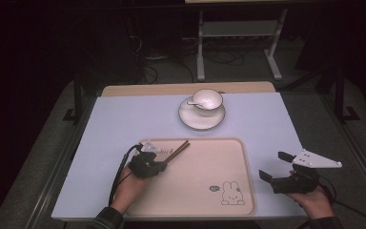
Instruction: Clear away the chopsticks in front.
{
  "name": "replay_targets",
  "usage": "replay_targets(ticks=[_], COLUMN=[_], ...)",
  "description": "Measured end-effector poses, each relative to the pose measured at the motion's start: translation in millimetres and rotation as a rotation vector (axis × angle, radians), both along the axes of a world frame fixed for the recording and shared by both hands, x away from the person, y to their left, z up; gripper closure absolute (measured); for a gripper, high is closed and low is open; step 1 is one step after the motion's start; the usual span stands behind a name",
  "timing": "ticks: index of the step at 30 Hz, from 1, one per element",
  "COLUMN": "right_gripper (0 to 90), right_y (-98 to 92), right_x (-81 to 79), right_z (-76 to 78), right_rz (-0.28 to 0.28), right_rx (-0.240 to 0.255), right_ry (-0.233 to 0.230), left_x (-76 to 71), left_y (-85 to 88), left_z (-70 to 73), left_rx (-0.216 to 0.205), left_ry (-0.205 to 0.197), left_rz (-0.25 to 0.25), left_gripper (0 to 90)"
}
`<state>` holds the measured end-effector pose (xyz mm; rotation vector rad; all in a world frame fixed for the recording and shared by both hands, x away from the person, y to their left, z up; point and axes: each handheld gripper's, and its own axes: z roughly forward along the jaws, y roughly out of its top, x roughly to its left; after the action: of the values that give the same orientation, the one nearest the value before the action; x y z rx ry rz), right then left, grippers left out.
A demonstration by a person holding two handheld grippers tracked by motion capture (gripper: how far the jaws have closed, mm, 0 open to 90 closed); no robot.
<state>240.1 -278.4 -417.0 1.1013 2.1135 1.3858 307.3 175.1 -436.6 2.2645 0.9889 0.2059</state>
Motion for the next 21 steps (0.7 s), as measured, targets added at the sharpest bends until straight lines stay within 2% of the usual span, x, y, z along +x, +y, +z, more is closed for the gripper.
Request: replay_targets(ticks=[7,8,9,10,11,14,15,17,19,21], right_gripper=[0.0,0.0,0.0,0.0,0.0,0.0,0.0,0.0,0.0,0.0], right_y=[0.1,0.0,0.0,0.1,0.1,0.1,0.0,0.2,0.1,0.0], right_x=[-0.1,-0.3,-0.3,-0.2,-0.2,-0.2,0.0,0.0,-0.1,0.1], right_z=[0.1,0.1,0.1,0.1,0.1,-0.1,-0.3,-0.3,-0.1,-0.1], right_rz=[0.002,0.001,0.001,0.001,0.001,0.001,0.001,0.002,0.001,0.000], right_rx=[0.001,0.001,0.001,0.001,0.001,0.001,0.001,0.000,0.001,0.001], right_ry=[0.000,0.000,0.000,0.000,0.000,0.001,0.001,0.002,0.001,0.002], left_x=[0.1,-0.8,-0.8,-1.2,-1.2,5.5,10.4,17.5,31.3,40.9], left_y=[-0.7,-3.3,-3.3,-5.7,-5.7,-11.1,-15.3,-22.1,-36.5,-47.9], left_z=[0.5,2.4,2.4,8.8,8.8,18.8,21.9,25.0,25.9,23.2], left_rx=[0.001,0.031,0.031,0.041,0.041,-0.008,-0.028,-0.049,-0.081,-0.094], left_ry=[0.001,-0.015,-0.015,-0.045,-0.045,-0.054,-0.050,-0.038,-0.025,-0.014], left_rz=[-0.003,-0.014,-0.014,-0.021,-0.021,-0.063,-0.088,-0.112,-0.148,-0.173], left_gripper=[80.1,77.0,75.9,75.4,75.4,79.3,86.4,89.4,89.4,89.4])
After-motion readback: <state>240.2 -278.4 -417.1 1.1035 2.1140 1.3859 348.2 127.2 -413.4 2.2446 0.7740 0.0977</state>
